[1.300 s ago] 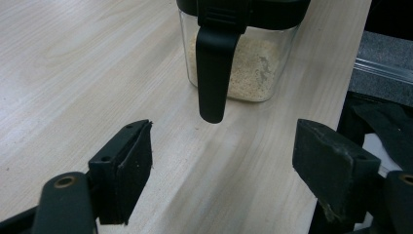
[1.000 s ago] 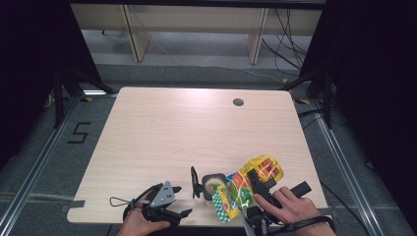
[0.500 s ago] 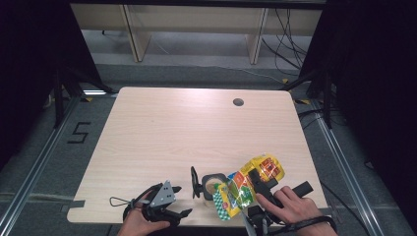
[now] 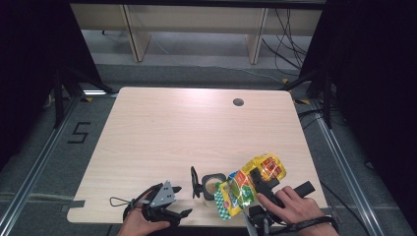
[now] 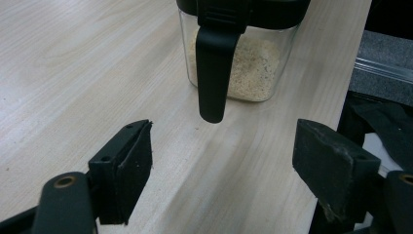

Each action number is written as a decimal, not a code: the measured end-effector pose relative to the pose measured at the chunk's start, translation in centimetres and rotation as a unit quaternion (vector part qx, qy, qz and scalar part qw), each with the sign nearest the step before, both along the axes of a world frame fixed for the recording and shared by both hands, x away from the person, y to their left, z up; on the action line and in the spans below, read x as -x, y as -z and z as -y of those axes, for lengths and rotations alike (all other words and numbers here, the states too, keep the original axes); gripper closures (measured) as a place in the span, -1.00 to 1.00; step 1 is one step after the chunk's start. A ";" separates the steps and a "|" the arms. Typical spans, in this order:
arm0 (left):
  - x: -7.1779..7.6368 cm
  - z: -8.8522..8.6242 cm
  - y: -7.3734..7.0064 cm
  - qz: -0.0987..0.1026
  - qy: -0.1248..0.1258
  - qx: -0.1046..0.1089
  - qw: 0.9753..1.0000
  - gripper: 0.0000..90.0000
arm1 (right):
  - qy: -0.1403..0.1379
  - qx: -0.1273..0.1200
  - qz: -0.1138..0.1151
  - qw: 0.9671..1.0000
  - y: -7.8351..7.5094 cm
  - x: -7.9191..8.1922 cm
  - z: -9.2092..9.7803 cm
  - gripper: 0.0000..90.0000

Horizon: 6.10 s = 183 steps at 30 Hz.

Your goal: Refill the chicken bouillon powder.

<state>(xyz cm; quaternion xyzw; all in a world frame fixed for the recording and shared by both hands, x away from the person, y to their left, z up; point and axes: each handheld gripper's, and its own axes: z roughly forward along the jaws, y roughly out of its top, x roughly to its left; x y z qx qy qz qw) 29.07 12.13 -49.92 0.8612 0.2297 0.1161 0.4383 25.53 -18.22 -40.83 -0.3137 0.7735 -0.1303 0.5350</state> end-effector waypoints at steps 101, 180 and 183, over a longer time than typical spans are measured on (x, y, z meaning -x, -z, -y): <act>0.0 0.0 0.0 -0.001 0.000 0.001 1.000 -0.51 | 0.005 -0.011 -0.001 1.000 -0.2 0.4 0.2 -0.02; 0.0 0.0 0.0 -0.001 0.000 0.001 1.000 -0.51 | 0.025 -0.059 -0.009 0.998 -0.1 0.7 0.7 0.09; 0.0 0.1 0.0 -0.002 0.000 0.004 1.000 -0.51 | 0.002 -0.048 -0.015 0.999 -0.2 0.3 0.5 0.10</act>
